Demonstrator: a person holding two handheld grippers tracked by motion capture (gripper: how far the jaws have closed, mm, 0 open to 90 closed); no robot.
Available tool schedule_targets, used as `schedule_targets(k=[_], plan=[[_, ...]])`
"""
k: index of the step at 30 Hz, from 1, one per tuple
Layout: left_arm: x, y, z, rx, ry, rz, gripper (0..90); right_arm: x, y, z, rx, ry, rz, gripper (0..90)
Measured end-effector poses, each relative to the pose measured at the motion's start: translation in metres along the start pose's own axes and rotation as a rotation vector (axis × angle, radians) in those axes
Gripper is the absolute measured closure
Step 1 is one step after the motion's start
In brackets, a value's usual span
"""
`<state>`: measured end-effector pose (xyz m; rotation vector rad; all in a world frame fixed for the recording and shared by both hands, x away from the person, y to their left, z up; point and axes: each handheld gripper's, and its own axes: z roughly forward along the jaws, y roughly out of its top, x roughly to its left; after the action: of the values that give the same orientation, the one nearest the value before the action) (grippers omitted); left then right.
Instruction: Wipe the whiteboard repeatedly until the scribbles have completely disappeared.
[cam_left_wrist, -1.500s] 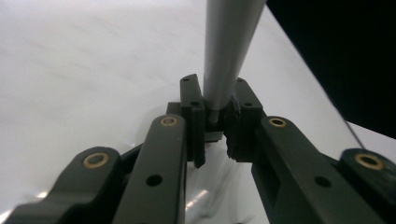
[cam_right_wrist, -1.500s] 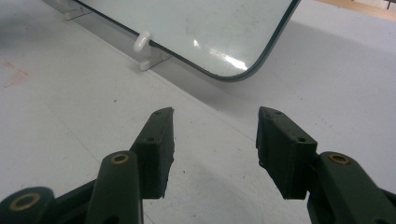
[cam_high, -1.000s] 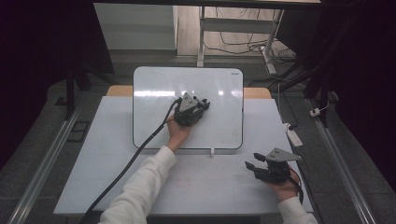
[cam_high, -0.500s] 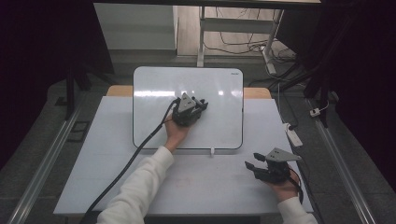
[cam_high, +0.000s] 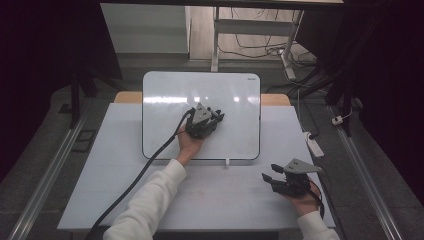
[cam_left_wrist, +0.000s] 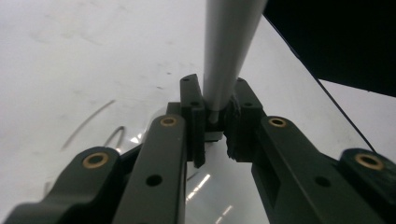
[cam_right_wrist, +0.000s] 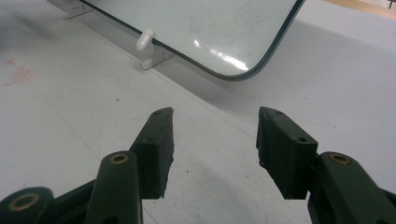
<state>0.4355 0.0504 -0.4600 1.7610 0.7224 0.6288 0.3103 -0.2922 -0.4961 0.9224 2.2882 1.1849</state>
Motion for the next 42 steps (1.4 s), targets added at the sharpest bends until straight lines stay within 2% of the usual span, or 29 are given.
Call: schedule_targets(k=[3, 5, 7, 11, 13, 15, 17, 20, 22, 27, 28, 30, 32, 34, 36, 40, 42], plan=[[0.018, 0.005, -0.009, -0.012, 0.042, -0.028, 78.4, 0.0, -0.001, 0.0, -0.001, 0.0, 0.002, 46.3], [0.025, 0.007, -0.013, -0.013, 0.049, -0.041, 78.4, -0.001, -0.001, 0.0, 0.0, -0.001, 0.003, 46.3], [0.021, 0.004, -0.011, -0.013, 0.039, -0.038, 78.4, -0.001, -0.001, 0.0, 0.0, 0.002, 0.002, 46.3], [0.005, -0.003, -0.003, -0.015, -0.014, -0.034, 78.4, 0.0, -0.001, 0.001, 0.003, 0.002, 0.0, 46.3], [0.008, -0.001, -0.002, -0.018, -0.022, -0.045, 78.4, 0.001, 0.0, 0.001, 0.002, 0.001, 0.001, 46.3], [0.019, 0.005, -0.006, -0.026, 0.022, -0.045, 78.4, 0.0, -0.001, 0.001, 0.0, 0.001, 0.002, 46.3], [0.036, 0.013, -0.013, -0.036, 0.065, -0.067, 78.4, 0.0, -0.001, 0.0, 0.001, 0.001, 0.004, 46.3], [0.052, 0.018, -0.021, -0.043, 0.097, -0.082, 78.4, -0.001, -0.001, 0.001, 0.003, 0.003, 0.004, 46.3], [0.05, 0.015, -0.021, -0.036, 0.082, -0.074, 78.4, -0.001, -0.001, 0.002, 0.004, 0.002, 0.004, 46.3], [0.023, 0.006, -0.007, -0.026, 0.016, -0.036, 78.4, 0.001, -0.001, 0.004, 0.011, 0.005, 0.0, 46.2], [0.02, 0.007, -0.005, -0.028, 0.018, -0.029, 78.4, 0.002, -0.001, 0.004, 0.011, 0.005, -0.003, 46.2], [0.022, 0.01, -0.004, -0.033, 0.033, -0.024, 78.4, 0.002, -0.001, 0.003, 0.009, 0.004, -0.002, 46.2], [0.032, 0.013, -0.007, -0.044, 0.053, -0.051, 78.4, 0.001, -0.001, 0.002, 0.004, 0.002, 0.003, 46.2], [0.04, 0.014, -0.011, -0.047, 0.055, -0.073, 78.4, 0.0, -0.002, 0.002, 0.007, 0.003, 0.006, 46.2], [0.037, 0.012, -0.011, -0.044, 0.053, -0.068, 78.4, 0.0, -0.002, 0.003, 0.009, 0.003, 0.004, 46.2], [0.023, 0.006, -0.006, -0.031, 0.024, -0.039, 78.4, 0.001, -0.002, 0.005, 0.014, 0.007, -0.003, 46.2], [0.025, 0.008, -0.007, -0.024, 0.024, -0.029, 78.4, 0.001, -0.002, 0.004, 0.014, 0.008, -0.004, 46.2]])
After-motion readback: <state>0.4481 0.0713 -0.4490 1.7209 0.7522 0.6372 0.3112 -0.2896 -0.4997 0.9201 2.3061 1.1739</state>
